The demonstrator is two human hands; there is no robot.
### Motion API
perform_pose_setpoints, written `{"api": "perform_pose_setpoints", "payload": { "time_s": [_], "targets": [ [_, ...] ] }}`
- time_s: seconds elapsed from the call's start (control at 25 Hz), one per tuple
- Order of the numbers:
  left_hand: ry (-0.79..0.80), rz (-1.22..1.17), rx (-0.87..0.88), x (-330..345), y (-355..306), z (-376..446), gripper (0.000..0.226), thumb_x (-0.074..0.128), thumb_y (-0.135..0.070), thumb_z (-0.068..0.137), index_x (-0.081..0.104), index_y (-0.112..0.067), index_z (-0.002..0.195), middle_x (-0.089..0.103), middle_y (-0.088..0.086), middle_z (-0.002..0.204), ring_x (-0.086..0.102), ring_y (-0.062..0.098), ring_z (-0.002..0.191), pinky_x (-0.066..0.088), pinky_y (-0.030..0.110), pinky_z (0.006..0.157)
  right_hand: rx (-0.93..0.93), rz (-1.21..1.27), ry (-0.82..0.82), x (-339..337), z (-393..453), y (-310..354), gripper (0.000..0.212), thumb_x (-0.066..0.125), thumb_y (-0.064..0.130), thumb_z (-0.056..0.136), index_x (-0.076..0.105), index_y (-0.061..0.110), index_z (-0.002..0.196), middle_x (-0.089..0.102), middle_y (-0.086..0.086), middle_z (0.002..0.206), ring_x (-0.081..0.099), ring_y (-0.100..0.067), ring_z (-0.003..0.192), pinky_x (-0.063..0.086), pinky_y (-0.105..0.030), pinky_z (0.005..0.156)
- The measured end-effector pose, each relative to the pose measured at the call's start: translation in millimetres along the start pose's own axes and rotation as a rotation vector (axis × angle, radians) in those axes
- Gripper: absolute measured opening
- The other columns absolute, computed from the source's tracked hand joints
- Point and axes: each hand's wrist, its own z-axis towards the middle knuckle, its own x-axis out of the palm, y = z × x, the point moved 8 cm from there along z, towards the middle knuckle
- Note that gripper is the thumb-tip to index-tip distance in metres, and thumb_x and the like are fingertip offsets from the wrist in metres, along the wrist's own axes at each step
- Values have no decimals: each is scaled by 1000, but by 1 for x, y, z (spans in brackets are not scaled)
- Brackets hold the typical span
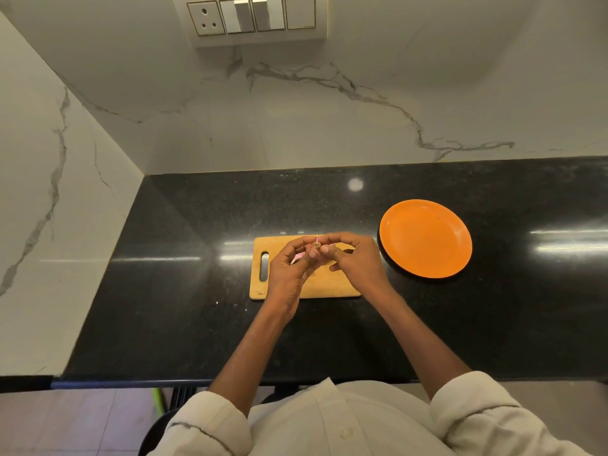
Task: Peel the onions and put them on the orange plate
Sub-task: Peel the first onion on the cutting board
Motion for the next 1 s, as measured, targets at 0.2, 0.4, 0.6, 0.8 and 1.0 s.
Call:
{"api": "perform_pose_setpoints", "payload": {
  "time_s": [0.2,0.4,0.6,0.8,1.0],
  "targets": [
    [10,-16,-37,-3,1,-1,23,75,-8,97,75,-5,120,72,20,130,70,38,123,60,49,102,-8,-112,62,-9,11,11,8,83,20,89,83,18,97,76,8,100,75,-11,78,60,-19,62],
    [29,9,-37,1,-7,-1,23,78,-7,93,75,-3,116,74,19,126,72,37,121,62,48,98,-174,-409,127,1,17,25,10,83,24,88,77,16,91,70,7,96,67,-11,84,59,-25,73],
    [1,-123,-79,-4,-12,5,29,78,-15,88,72,-4,113,75,22,121,75,35,112,64,41,88,-27,-83,188,5,18,7,21,78,27,95,77,20,115,73,6,112,74,-15,94,62,-26,72],
    [1,15,-85,-2,-13,9,21,71,-10,99,73,-1,119,78,17,116,77,33,111,65,43,90,52,151,139,9,8,-13,28,80,15,92,78,24,118,73,7,118,73,-23,103,62,-28,72],
    [63,304,31,-2,-29,18,14,68,-10,103,72,-6,116,80,12,108,79,29,103,66,42,87,50,131,134,11,15,-13,23,74,10,96,79,24,113,77,6,110,72,-25,98,58,-25,68]
  ]
}}
